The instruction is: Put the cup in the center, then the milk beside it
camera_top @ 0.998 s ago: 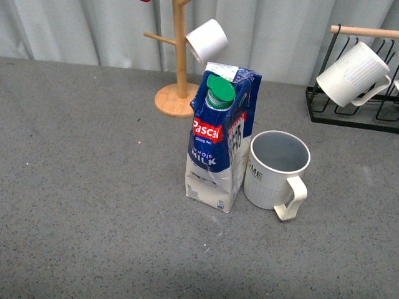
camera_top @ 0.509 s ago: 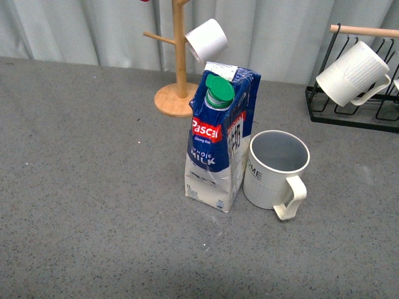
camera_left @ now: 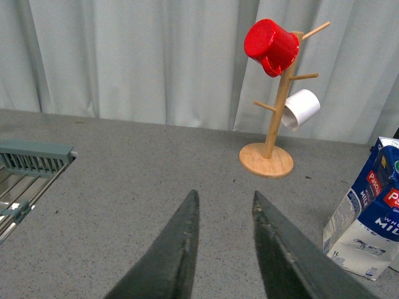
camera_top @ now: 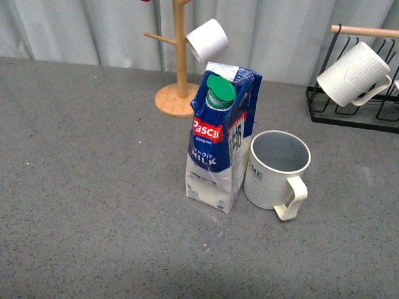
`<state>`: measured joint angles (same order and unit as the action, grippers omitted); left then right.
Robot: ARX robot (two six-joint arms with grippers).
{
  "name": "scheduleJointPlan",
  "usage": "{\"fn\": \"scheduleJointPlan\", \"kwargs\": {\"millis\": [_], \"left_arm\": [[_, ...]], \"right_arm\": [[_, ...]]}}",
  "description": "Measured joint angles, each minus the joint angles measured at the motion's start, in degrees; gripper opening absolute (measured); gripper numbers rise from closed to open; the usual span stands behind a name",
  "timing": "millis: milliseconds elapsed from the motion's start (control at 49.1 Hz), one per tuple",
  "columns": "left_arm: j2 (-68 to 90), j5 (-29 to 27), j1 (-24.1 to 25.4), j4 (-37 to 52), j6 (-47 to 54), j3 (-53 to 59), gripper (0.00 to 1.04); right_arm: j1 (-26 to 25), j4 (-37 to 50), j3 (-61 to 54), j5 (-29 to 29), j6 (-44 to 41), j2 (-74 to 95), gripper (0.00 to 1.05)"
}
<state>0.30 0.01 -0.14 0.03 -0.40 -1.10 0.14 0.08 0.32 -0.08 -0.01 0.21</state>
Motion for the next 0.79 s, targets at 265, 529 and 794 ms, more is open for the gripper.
{"fn": "scheduleJointPlan", "kwargs": {"millis": [265, 529, 794], "left_arm": [[0.0, 0.0, 0.0, 0.0, 0.0, 0.0, 0.83], [0.0, 0.0, 0.0, 0.0, 0.2, 0.0, 0.98], [0.0, 0.0, 0.0, 0.0, 0.2, 0.0, 0.98]], "right_arm": [[0.0, 0.0, 0.0, 0.0, 0.0, 0.0, 0.95], [0.0, 0.0, 0.0, 0.0, 0.0, 0.0, 0.95], [0.0, 0.0, 0.0, 0.0, 0.0, 0.0, 0.95]]}}
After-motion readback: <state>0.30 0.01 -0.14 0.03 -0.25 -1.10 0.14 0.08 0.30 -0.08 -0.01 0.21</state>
